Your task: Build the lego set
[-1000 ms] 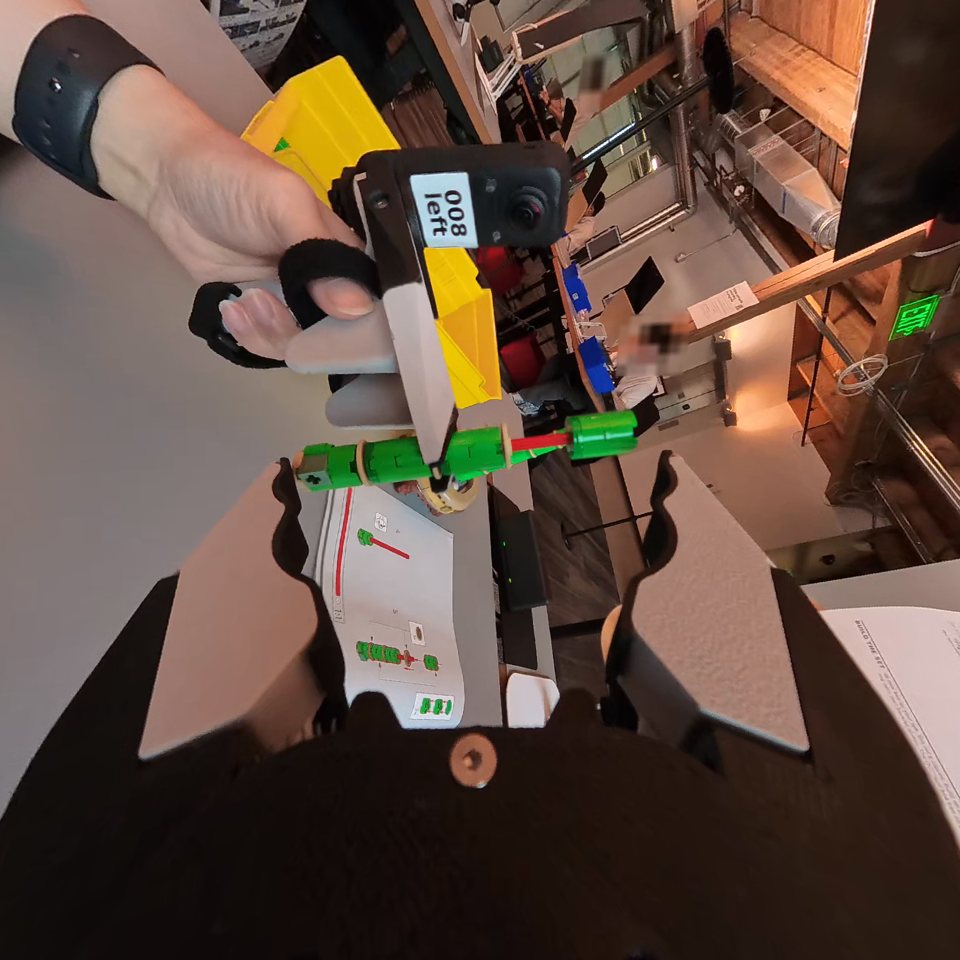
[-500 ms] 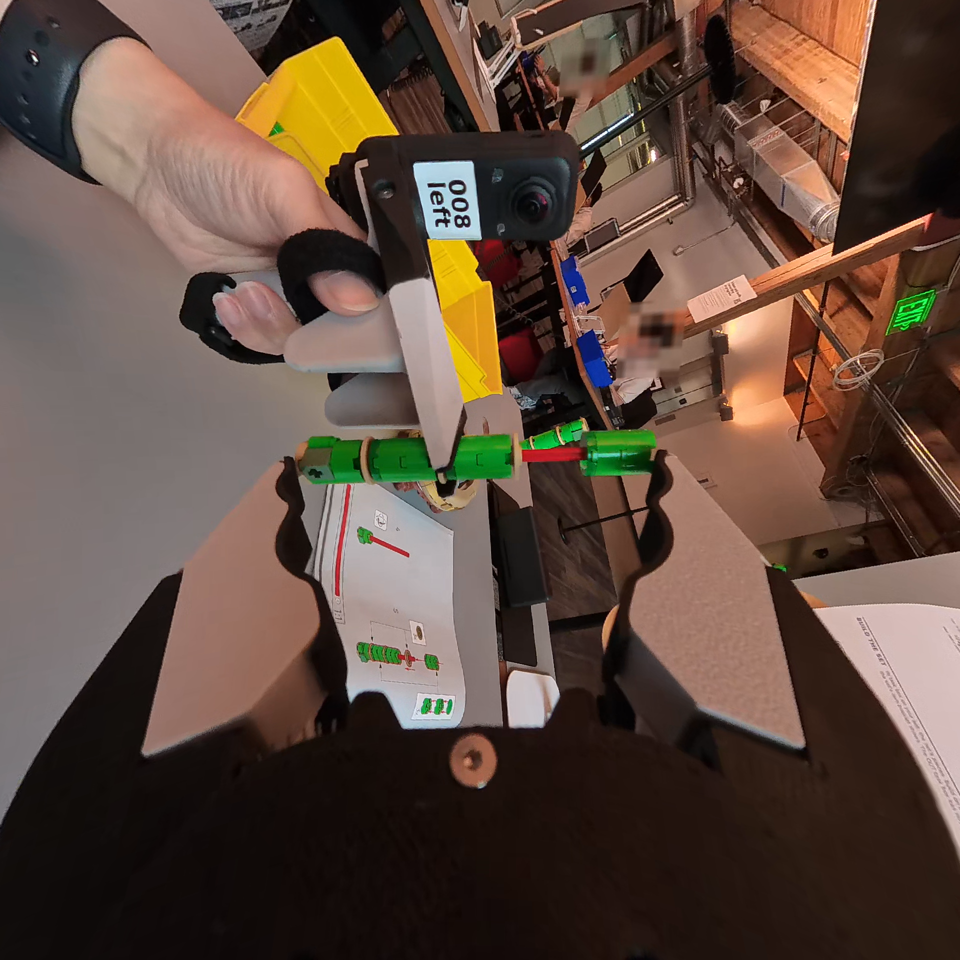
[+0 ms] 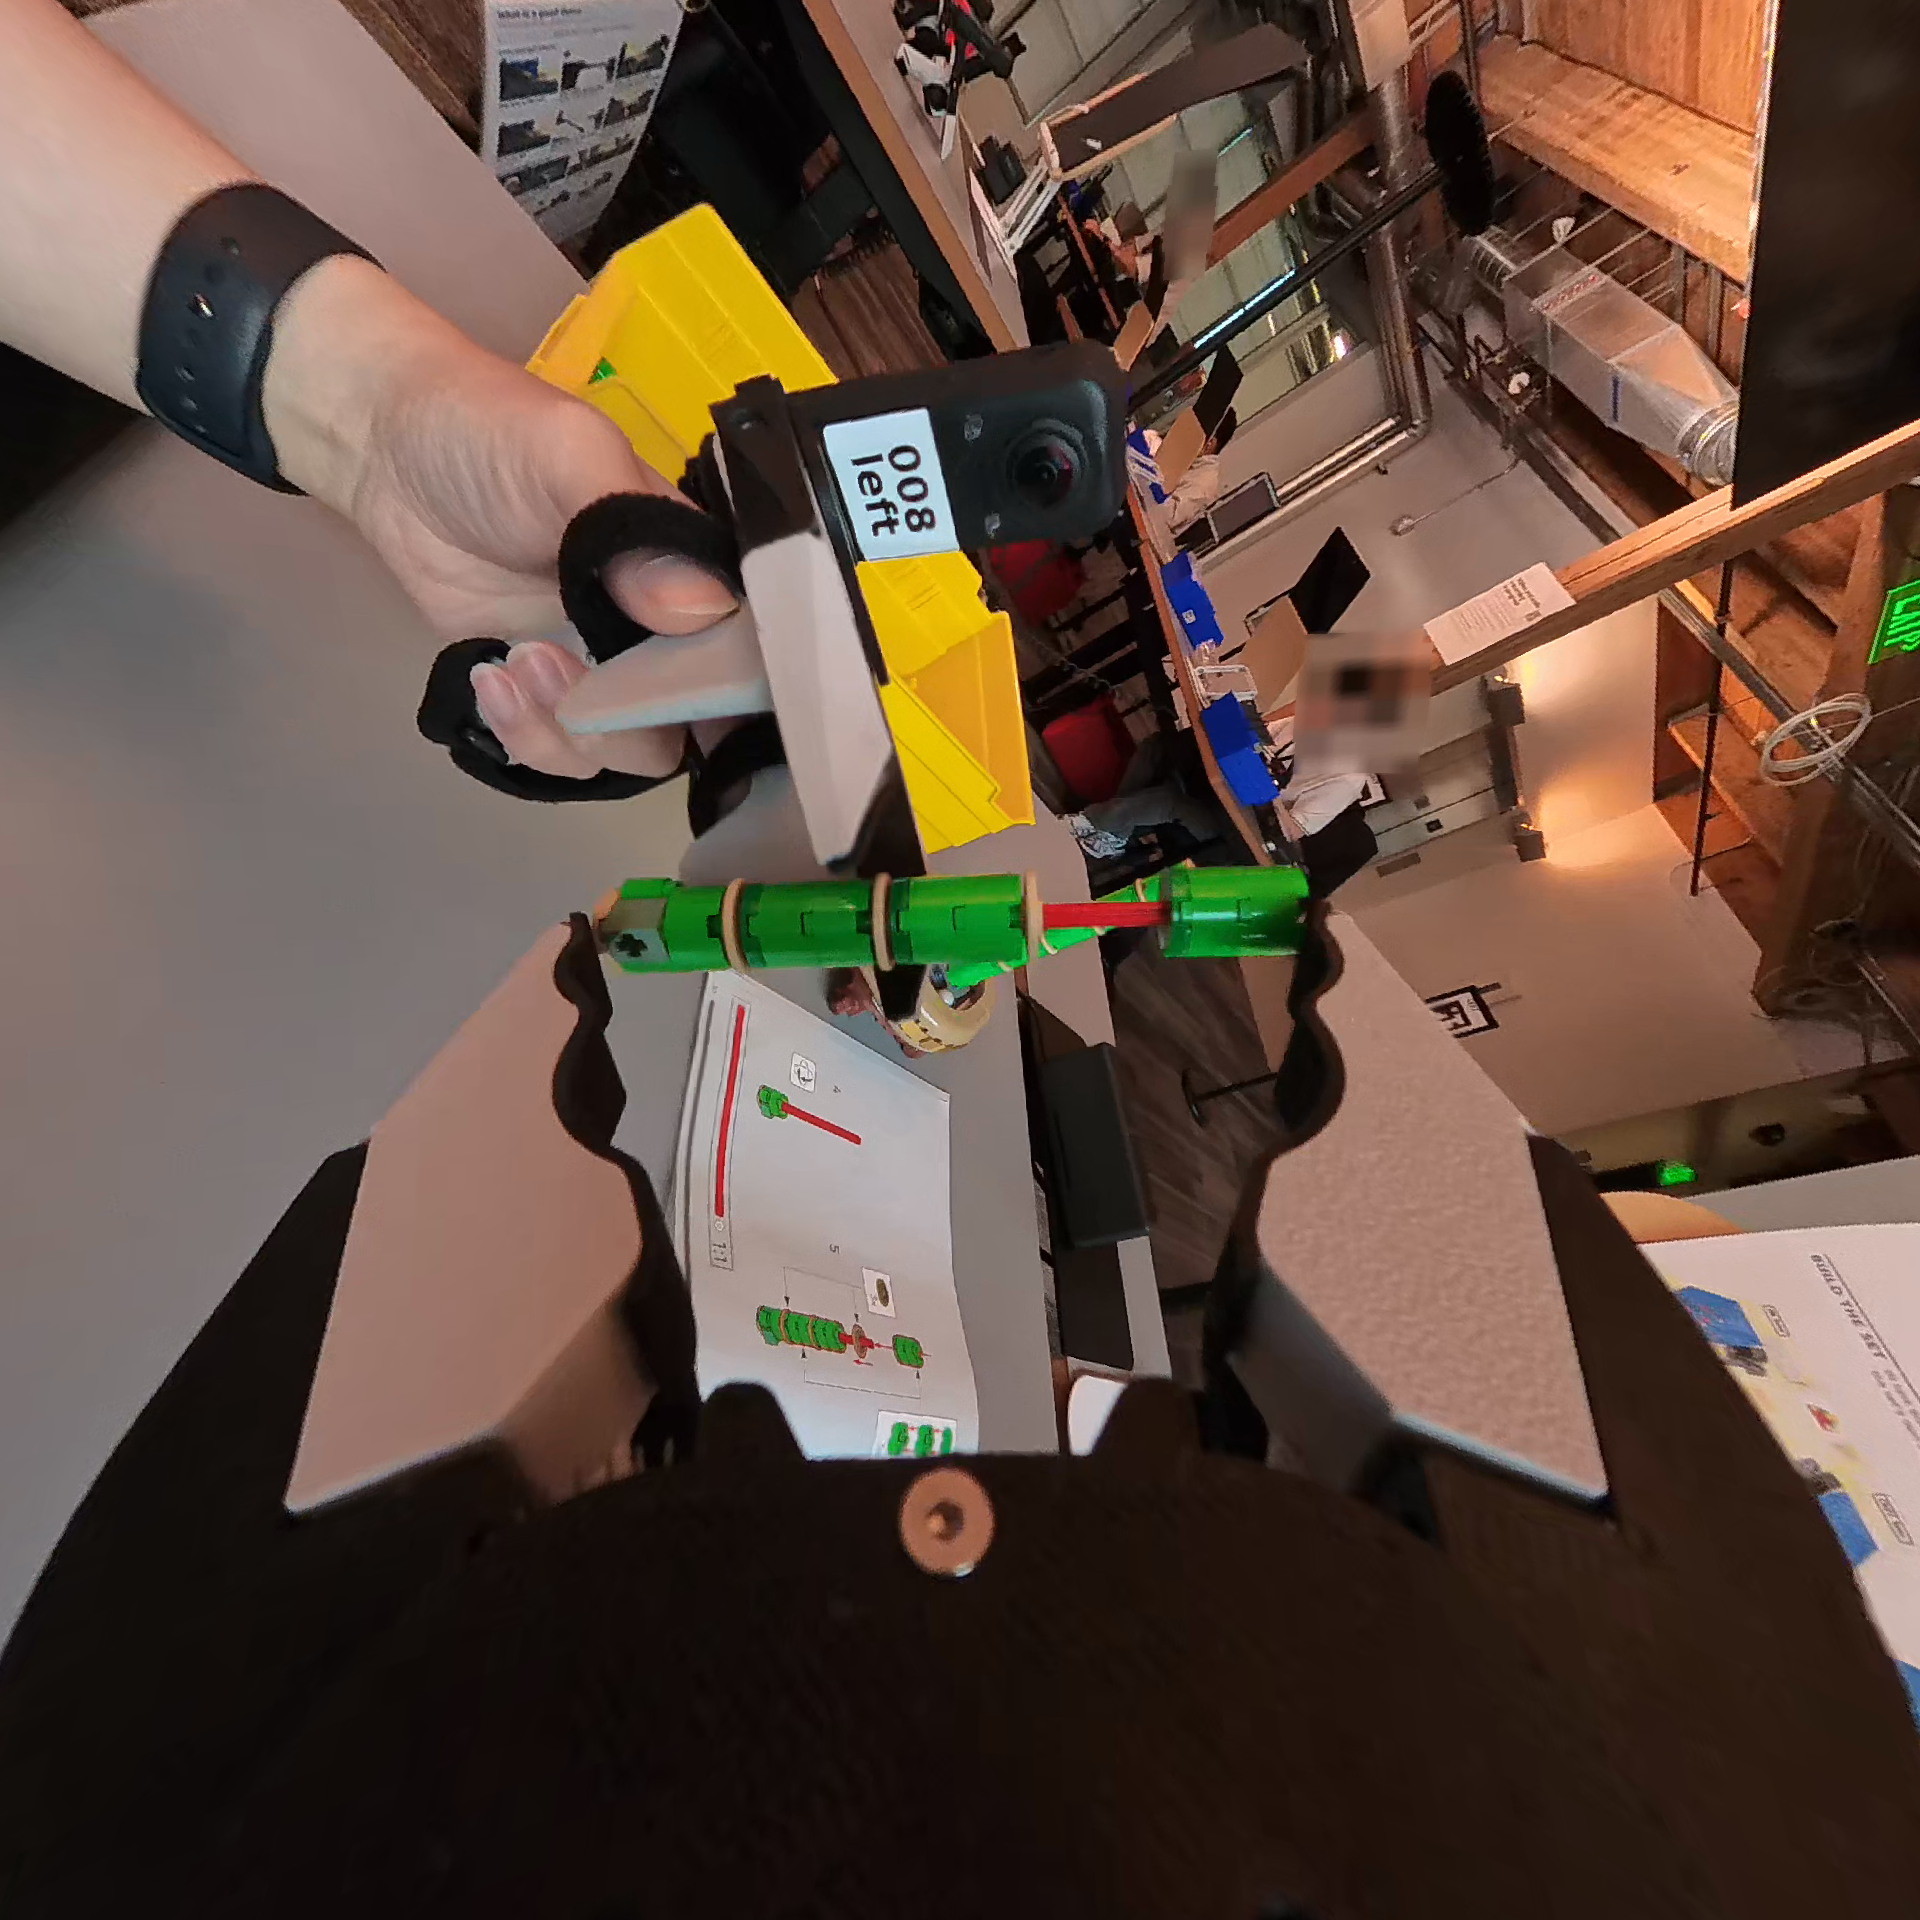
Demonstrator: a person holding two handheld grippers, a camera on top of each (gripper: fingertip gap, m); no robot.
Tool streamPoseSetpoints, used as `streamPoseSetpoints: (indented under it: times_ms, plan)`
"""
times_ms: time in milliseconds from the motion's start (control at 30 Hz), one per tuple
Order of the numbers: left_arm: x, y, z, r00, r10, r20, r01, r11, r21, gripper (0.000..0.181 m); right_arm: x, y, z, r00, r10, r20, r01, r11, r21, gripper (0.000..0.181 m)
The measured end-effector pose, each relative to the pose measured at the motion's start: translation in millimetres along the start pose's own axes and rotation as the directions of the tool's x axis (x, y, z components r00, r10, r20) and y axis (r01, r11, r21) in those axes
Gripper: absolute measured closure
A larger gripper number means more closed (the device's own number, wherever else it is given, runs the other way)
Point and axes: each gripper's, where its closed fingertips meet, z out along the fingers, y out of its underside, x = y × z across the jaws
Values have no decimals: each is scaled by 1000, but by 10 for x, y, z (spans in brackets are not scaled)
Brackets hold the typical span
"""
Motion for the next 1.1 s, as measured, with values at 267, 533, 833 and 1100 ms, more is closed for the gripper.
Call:
streamPoseSetpoints:
  times_ms: [267,533,833,1100]
  plan:
    - [102,-63,-66,935,340,99,-335,940,-63,79,64,-119,-212,981,166,98,-174,982,76,52]
    - [214,258,230,727,675,130,-629,729,-270,68,2,-322,-607,869,419,263,-479,846,234,53]
    - [-64,561,254,829,529,183,-448,822,-352,80,-83,329,-674,685,707,178,-729,660,181,108]
    - [-366,850,93,898,372,235,-230,852,-470,88,-459,1026,-698,671,737,84,-731,676,-98,102]
